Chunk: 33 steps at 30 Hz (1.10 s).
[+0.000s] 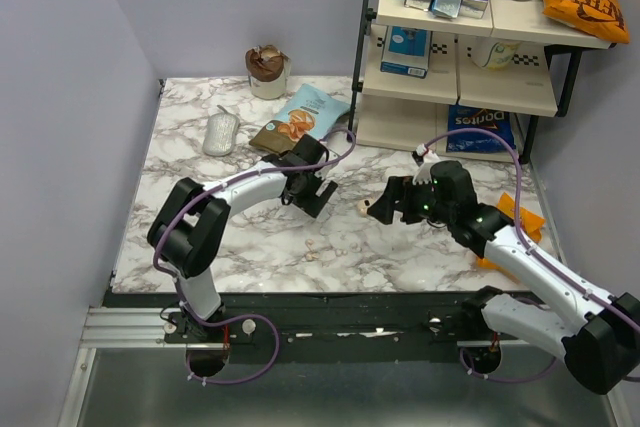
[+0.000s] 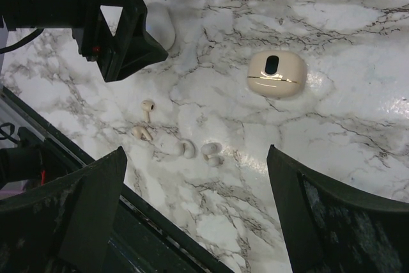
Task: Insert the wireless bluetooth earbuds into the charging case
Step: Pick up the charging case at the center of the board.
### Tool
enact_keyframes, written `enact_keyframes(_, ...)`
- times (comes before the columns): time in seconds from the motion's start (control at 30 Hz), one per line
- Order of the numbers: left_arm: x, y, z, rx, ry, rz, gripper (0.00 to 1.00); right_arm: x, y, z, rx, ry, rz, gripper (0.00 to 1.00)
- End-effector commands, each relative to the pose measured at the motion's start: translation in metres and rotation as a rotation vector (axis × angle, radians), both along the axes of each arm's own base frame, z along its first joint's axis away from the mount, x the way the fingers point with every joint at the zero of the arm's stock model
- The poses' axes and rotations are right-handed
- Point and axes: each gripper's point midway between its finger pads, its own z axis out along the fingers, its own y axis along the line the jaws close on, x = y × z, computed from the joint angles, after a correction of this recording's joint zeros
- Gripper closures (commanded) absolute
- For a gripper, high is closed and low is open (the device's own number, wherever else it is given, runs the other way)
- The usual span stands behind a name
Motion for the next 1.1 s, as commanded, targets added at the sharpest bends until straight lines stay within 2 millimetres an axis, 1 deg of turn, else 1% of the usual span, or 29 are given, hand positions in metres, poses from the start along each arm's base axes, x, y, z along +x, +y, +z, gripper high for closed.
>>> enact_keyframes(0.0, 0.008, -0.007, -0.004, 0.019, -0.025, -0.060, 0.04, -0.003, 0.005, 0.010, 0.008, 0.001, 0.032, 0.01)
enact_keyframes(0.13, 0.010, -0.007, -0.011, 0.028, -0.018, -0.064, 0.04, -0.004, 0.004, 0.008, 0.004, 0.006, 0.031, 0.01)
enact_keyframes(0.27, 0.013, -0.001, -0.019, 0.043, -0.002, -0.041, 0.06, -0.005, 0.003, 0.007, 0.000, 0.008, 0.032, 0.01)
enact_keyframes(0.47, 0.015, 0.001, -0.019, 0.026, 0.012, -0.019, 0.07, -0.005, 0.003, 0.004, -0.004, 0.011, 0.030, 0.01)
enact_keyframes(0.53, 0.012, 0.004, -0.020, 0.034, 0.021, -0.013, 0.07, -0.005, 0.003, 0.004, -0.003, 0.012, 0.029, 0.01)
enact_keyframes(0.63, 0.011, 0.004, -0.015, 0.021, 0.012, -0.009, 0.07, -0.005, 0.004, 0.003, 0.000, 0.014, 0.032, 0.01)
enact_keyframes(0.83, 0.006, 0.007, -0.018, 0.025, 0.027, -0.012, 0.06, -0.005, 0.006, 0.003, 0.010, 0.019, 0.036, 0.01)
enact_keyframes(0.97, 0.001, 0.004, -0.021, 0.016, 0.056, -0.019, 0.12, -0.006, 0.004, 0.003, 0.009, 0.012, 0.031, 0.01)
enact_keyframes(1.0, 0.000, 0.004, -0.021, 0.012, 0.058, -0.018, 0.16, -0.006, 0.004, 0.003, 0.008, 0.012, 0.030, 0.01)
enact_keyframes(1.07, -0.003, 0.005, -0.024, 0.016, 0.076, -0.017, 0.20, -0.006, 0.004, 0.003, 0.009, 0.015, 0.031, 0.01)
